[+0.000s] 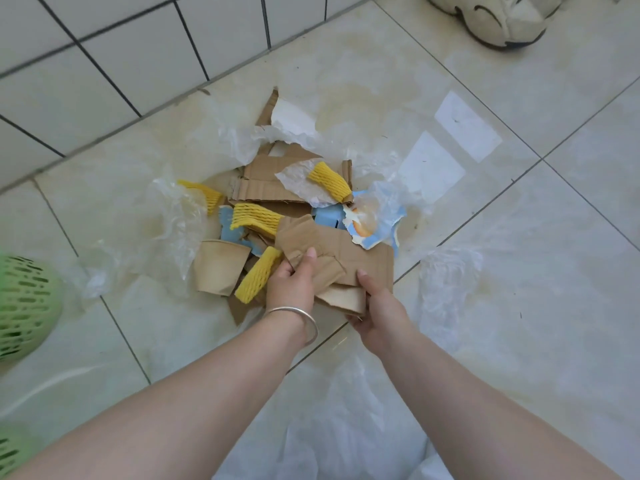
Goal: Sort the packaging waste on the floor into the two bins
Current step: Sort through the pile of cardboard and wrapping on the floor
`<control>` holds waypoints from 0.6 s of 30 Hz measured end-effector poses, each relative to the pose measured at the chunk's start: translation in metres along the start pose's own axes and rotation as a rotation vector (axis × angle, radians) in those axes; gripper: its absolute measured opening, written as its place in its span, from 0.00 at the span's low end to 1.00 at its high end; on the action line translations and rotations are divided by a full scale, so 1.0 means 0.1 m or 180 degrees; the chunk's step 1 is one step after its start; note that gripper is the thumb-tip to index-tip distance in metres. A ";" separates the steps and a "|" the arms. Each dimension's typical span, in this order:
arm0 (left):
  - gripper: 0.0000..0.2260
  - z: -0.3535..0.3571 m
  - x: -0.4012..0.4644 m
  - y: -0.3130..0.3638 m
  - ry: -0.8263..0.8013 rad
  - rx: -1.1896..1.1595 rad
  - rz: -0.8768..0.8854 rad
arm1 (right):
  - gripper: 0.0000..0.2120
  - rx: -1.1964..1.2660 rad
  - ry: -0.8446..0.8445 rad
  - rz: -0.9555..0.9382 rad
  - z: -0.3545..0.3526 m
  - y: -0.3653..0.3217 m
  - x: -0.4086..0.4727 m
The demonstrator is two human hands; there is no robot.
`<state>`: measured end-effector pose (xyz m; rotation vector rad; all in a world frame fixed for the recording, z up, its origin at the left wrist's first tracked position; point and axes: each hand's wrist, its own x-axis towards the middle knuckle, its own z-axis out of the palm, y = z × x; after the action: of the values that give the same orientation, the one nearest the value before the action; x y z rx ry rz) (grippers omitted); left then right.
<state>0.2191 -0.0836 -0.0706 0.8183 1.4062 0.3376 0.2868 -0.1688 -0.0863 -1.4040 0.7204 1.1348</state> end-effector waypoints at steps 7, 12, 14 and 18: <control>0.05 -0.42 0.03 0.02 0.0442 0.0481 0.0617 | 0.11 -0.0251 -0.0343 0.0165 0.29 0.28 -0.17; 0.04 -0.61 0.15 0.16 0.0518 0.0899 0.0925 | 0.16 -0.0777 0.0707 -0.0417 0.32 0.28 -0.07; 0.04 -0.62 0.19 0.16 0.0478 0.0995 0.0902 | 0.11 -0.0748 0.0858 -0.0626 0.32 0.12 0.02; 0.06 -0.57 0.21 0.10 0.0314 0.1083 0.0894 | 0.16 -0.0663 0.1005 -0.0705 0.35 -0.18 0.16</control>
<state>0.1715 -0.0456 -0.0763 1.3000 1.4632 0.3617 0.3010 -0.1287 -0.0905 -1.8182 0.6589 0.8413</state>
